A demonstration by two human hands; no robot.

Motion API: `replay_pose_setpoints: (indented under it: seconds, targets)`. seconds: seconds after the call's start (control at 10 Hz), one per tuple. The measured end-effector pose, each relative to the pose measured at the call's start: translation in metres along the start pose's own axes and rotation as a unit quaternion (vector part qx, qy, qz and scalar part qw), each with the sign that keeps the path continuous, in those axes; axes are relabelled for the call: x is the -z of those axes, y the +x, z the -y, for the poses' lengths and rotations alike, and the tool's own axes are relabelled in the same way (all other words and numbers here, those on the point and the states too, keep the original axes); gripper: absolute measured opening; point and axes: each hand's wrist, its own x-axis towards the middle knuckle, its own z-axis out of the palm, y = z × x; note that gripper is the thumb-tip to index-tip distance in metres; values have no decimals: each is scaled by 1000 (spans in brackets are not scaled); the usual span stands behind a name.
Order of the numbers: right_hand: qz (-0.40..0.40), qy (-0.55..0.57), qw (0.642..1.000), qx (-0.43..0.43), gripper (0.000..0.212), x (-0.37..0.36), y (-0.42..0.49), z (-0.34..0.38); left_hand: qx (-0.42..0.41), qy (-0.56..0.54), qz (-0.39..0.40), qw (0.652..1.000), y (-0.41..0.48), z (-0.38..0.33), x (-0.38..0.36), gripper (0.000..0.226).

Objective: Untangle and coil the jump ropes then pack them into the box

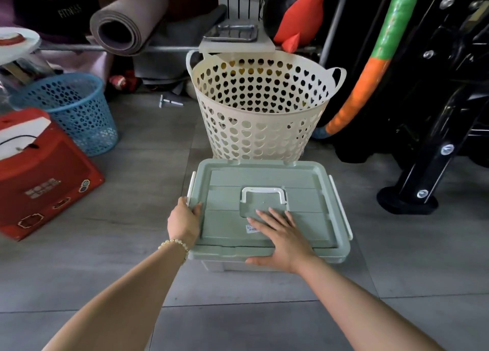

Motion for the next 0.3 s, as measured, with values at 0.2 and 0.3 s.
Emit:
replay_pose_setpoints:
  seconds: [0.2, 0.3]
  targets:
    - [36, -12, 999, -4, 103, 17, 1, -1, -24, 58, 52, 997, 0, -3, 9, 42]
    - [-36, 40, 998, -28, 95, 61, 7, 20, -41, 102, 88, 990, -3, -5, 36, 54]
